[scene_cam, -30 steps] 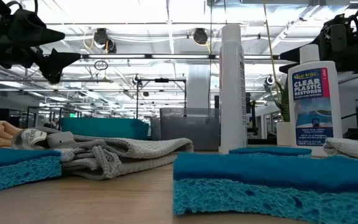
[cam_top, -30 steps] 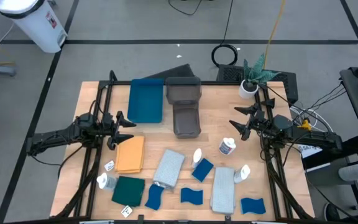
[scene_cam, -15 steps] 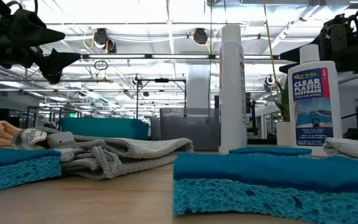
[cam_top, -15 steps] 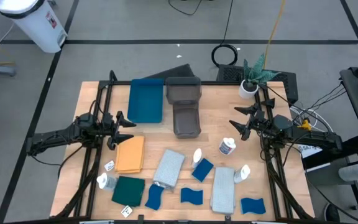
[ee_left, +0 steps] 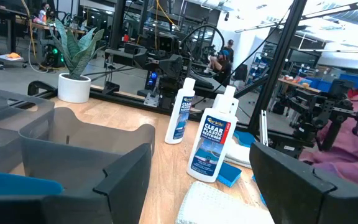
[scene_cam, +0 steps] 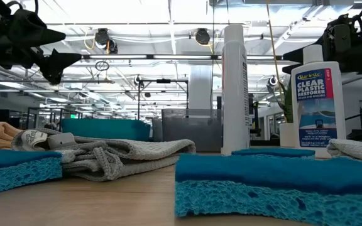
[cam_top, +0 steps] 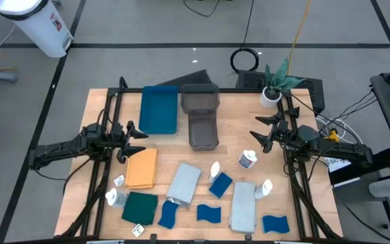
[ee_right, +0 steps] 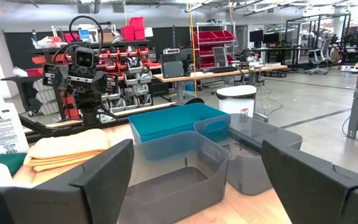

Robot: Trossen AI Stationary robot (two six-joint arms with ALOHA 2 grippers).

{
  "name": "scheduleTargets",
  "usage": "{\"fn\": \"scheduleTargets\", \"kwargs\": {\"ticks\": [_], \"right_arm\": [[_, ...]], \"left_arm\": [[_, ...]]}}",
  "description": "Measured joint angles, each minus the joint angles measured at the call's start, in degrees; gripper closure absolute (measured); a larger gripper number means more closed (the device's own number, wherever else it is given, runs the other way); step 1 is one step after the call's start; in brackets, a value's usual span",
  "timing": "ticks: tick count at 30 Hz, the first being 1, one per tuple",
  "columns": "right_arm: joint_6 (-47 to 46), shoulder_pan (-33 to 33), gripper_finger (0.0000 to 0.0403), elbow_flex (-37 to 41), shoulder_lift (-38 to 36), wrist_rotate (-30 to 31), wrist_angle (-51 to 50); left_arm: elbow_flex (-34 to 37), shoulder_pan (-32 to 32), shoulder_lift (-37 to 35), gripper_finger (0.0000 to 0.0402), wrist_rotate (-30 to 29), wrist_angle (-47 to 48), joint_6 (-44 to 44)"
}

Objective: Pick & Place Kitchen Items

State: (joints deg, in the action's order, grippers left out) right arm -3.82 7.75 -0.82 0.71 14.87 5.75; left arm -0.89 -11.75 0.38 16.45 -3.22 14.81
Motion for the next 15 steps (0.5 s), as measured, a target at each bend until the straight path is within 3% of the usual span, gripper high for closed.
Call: {"fn": "scheduleTargets", "kwargs": {"ticks": [15], "right_arm": [[-0.01,0.02,0.0069,0.00,-0.02,0.01,0.01]], "left_arm": [[-0.02,-0.01,-0.02,0.0123,0.00,0.00,0.00]]}}
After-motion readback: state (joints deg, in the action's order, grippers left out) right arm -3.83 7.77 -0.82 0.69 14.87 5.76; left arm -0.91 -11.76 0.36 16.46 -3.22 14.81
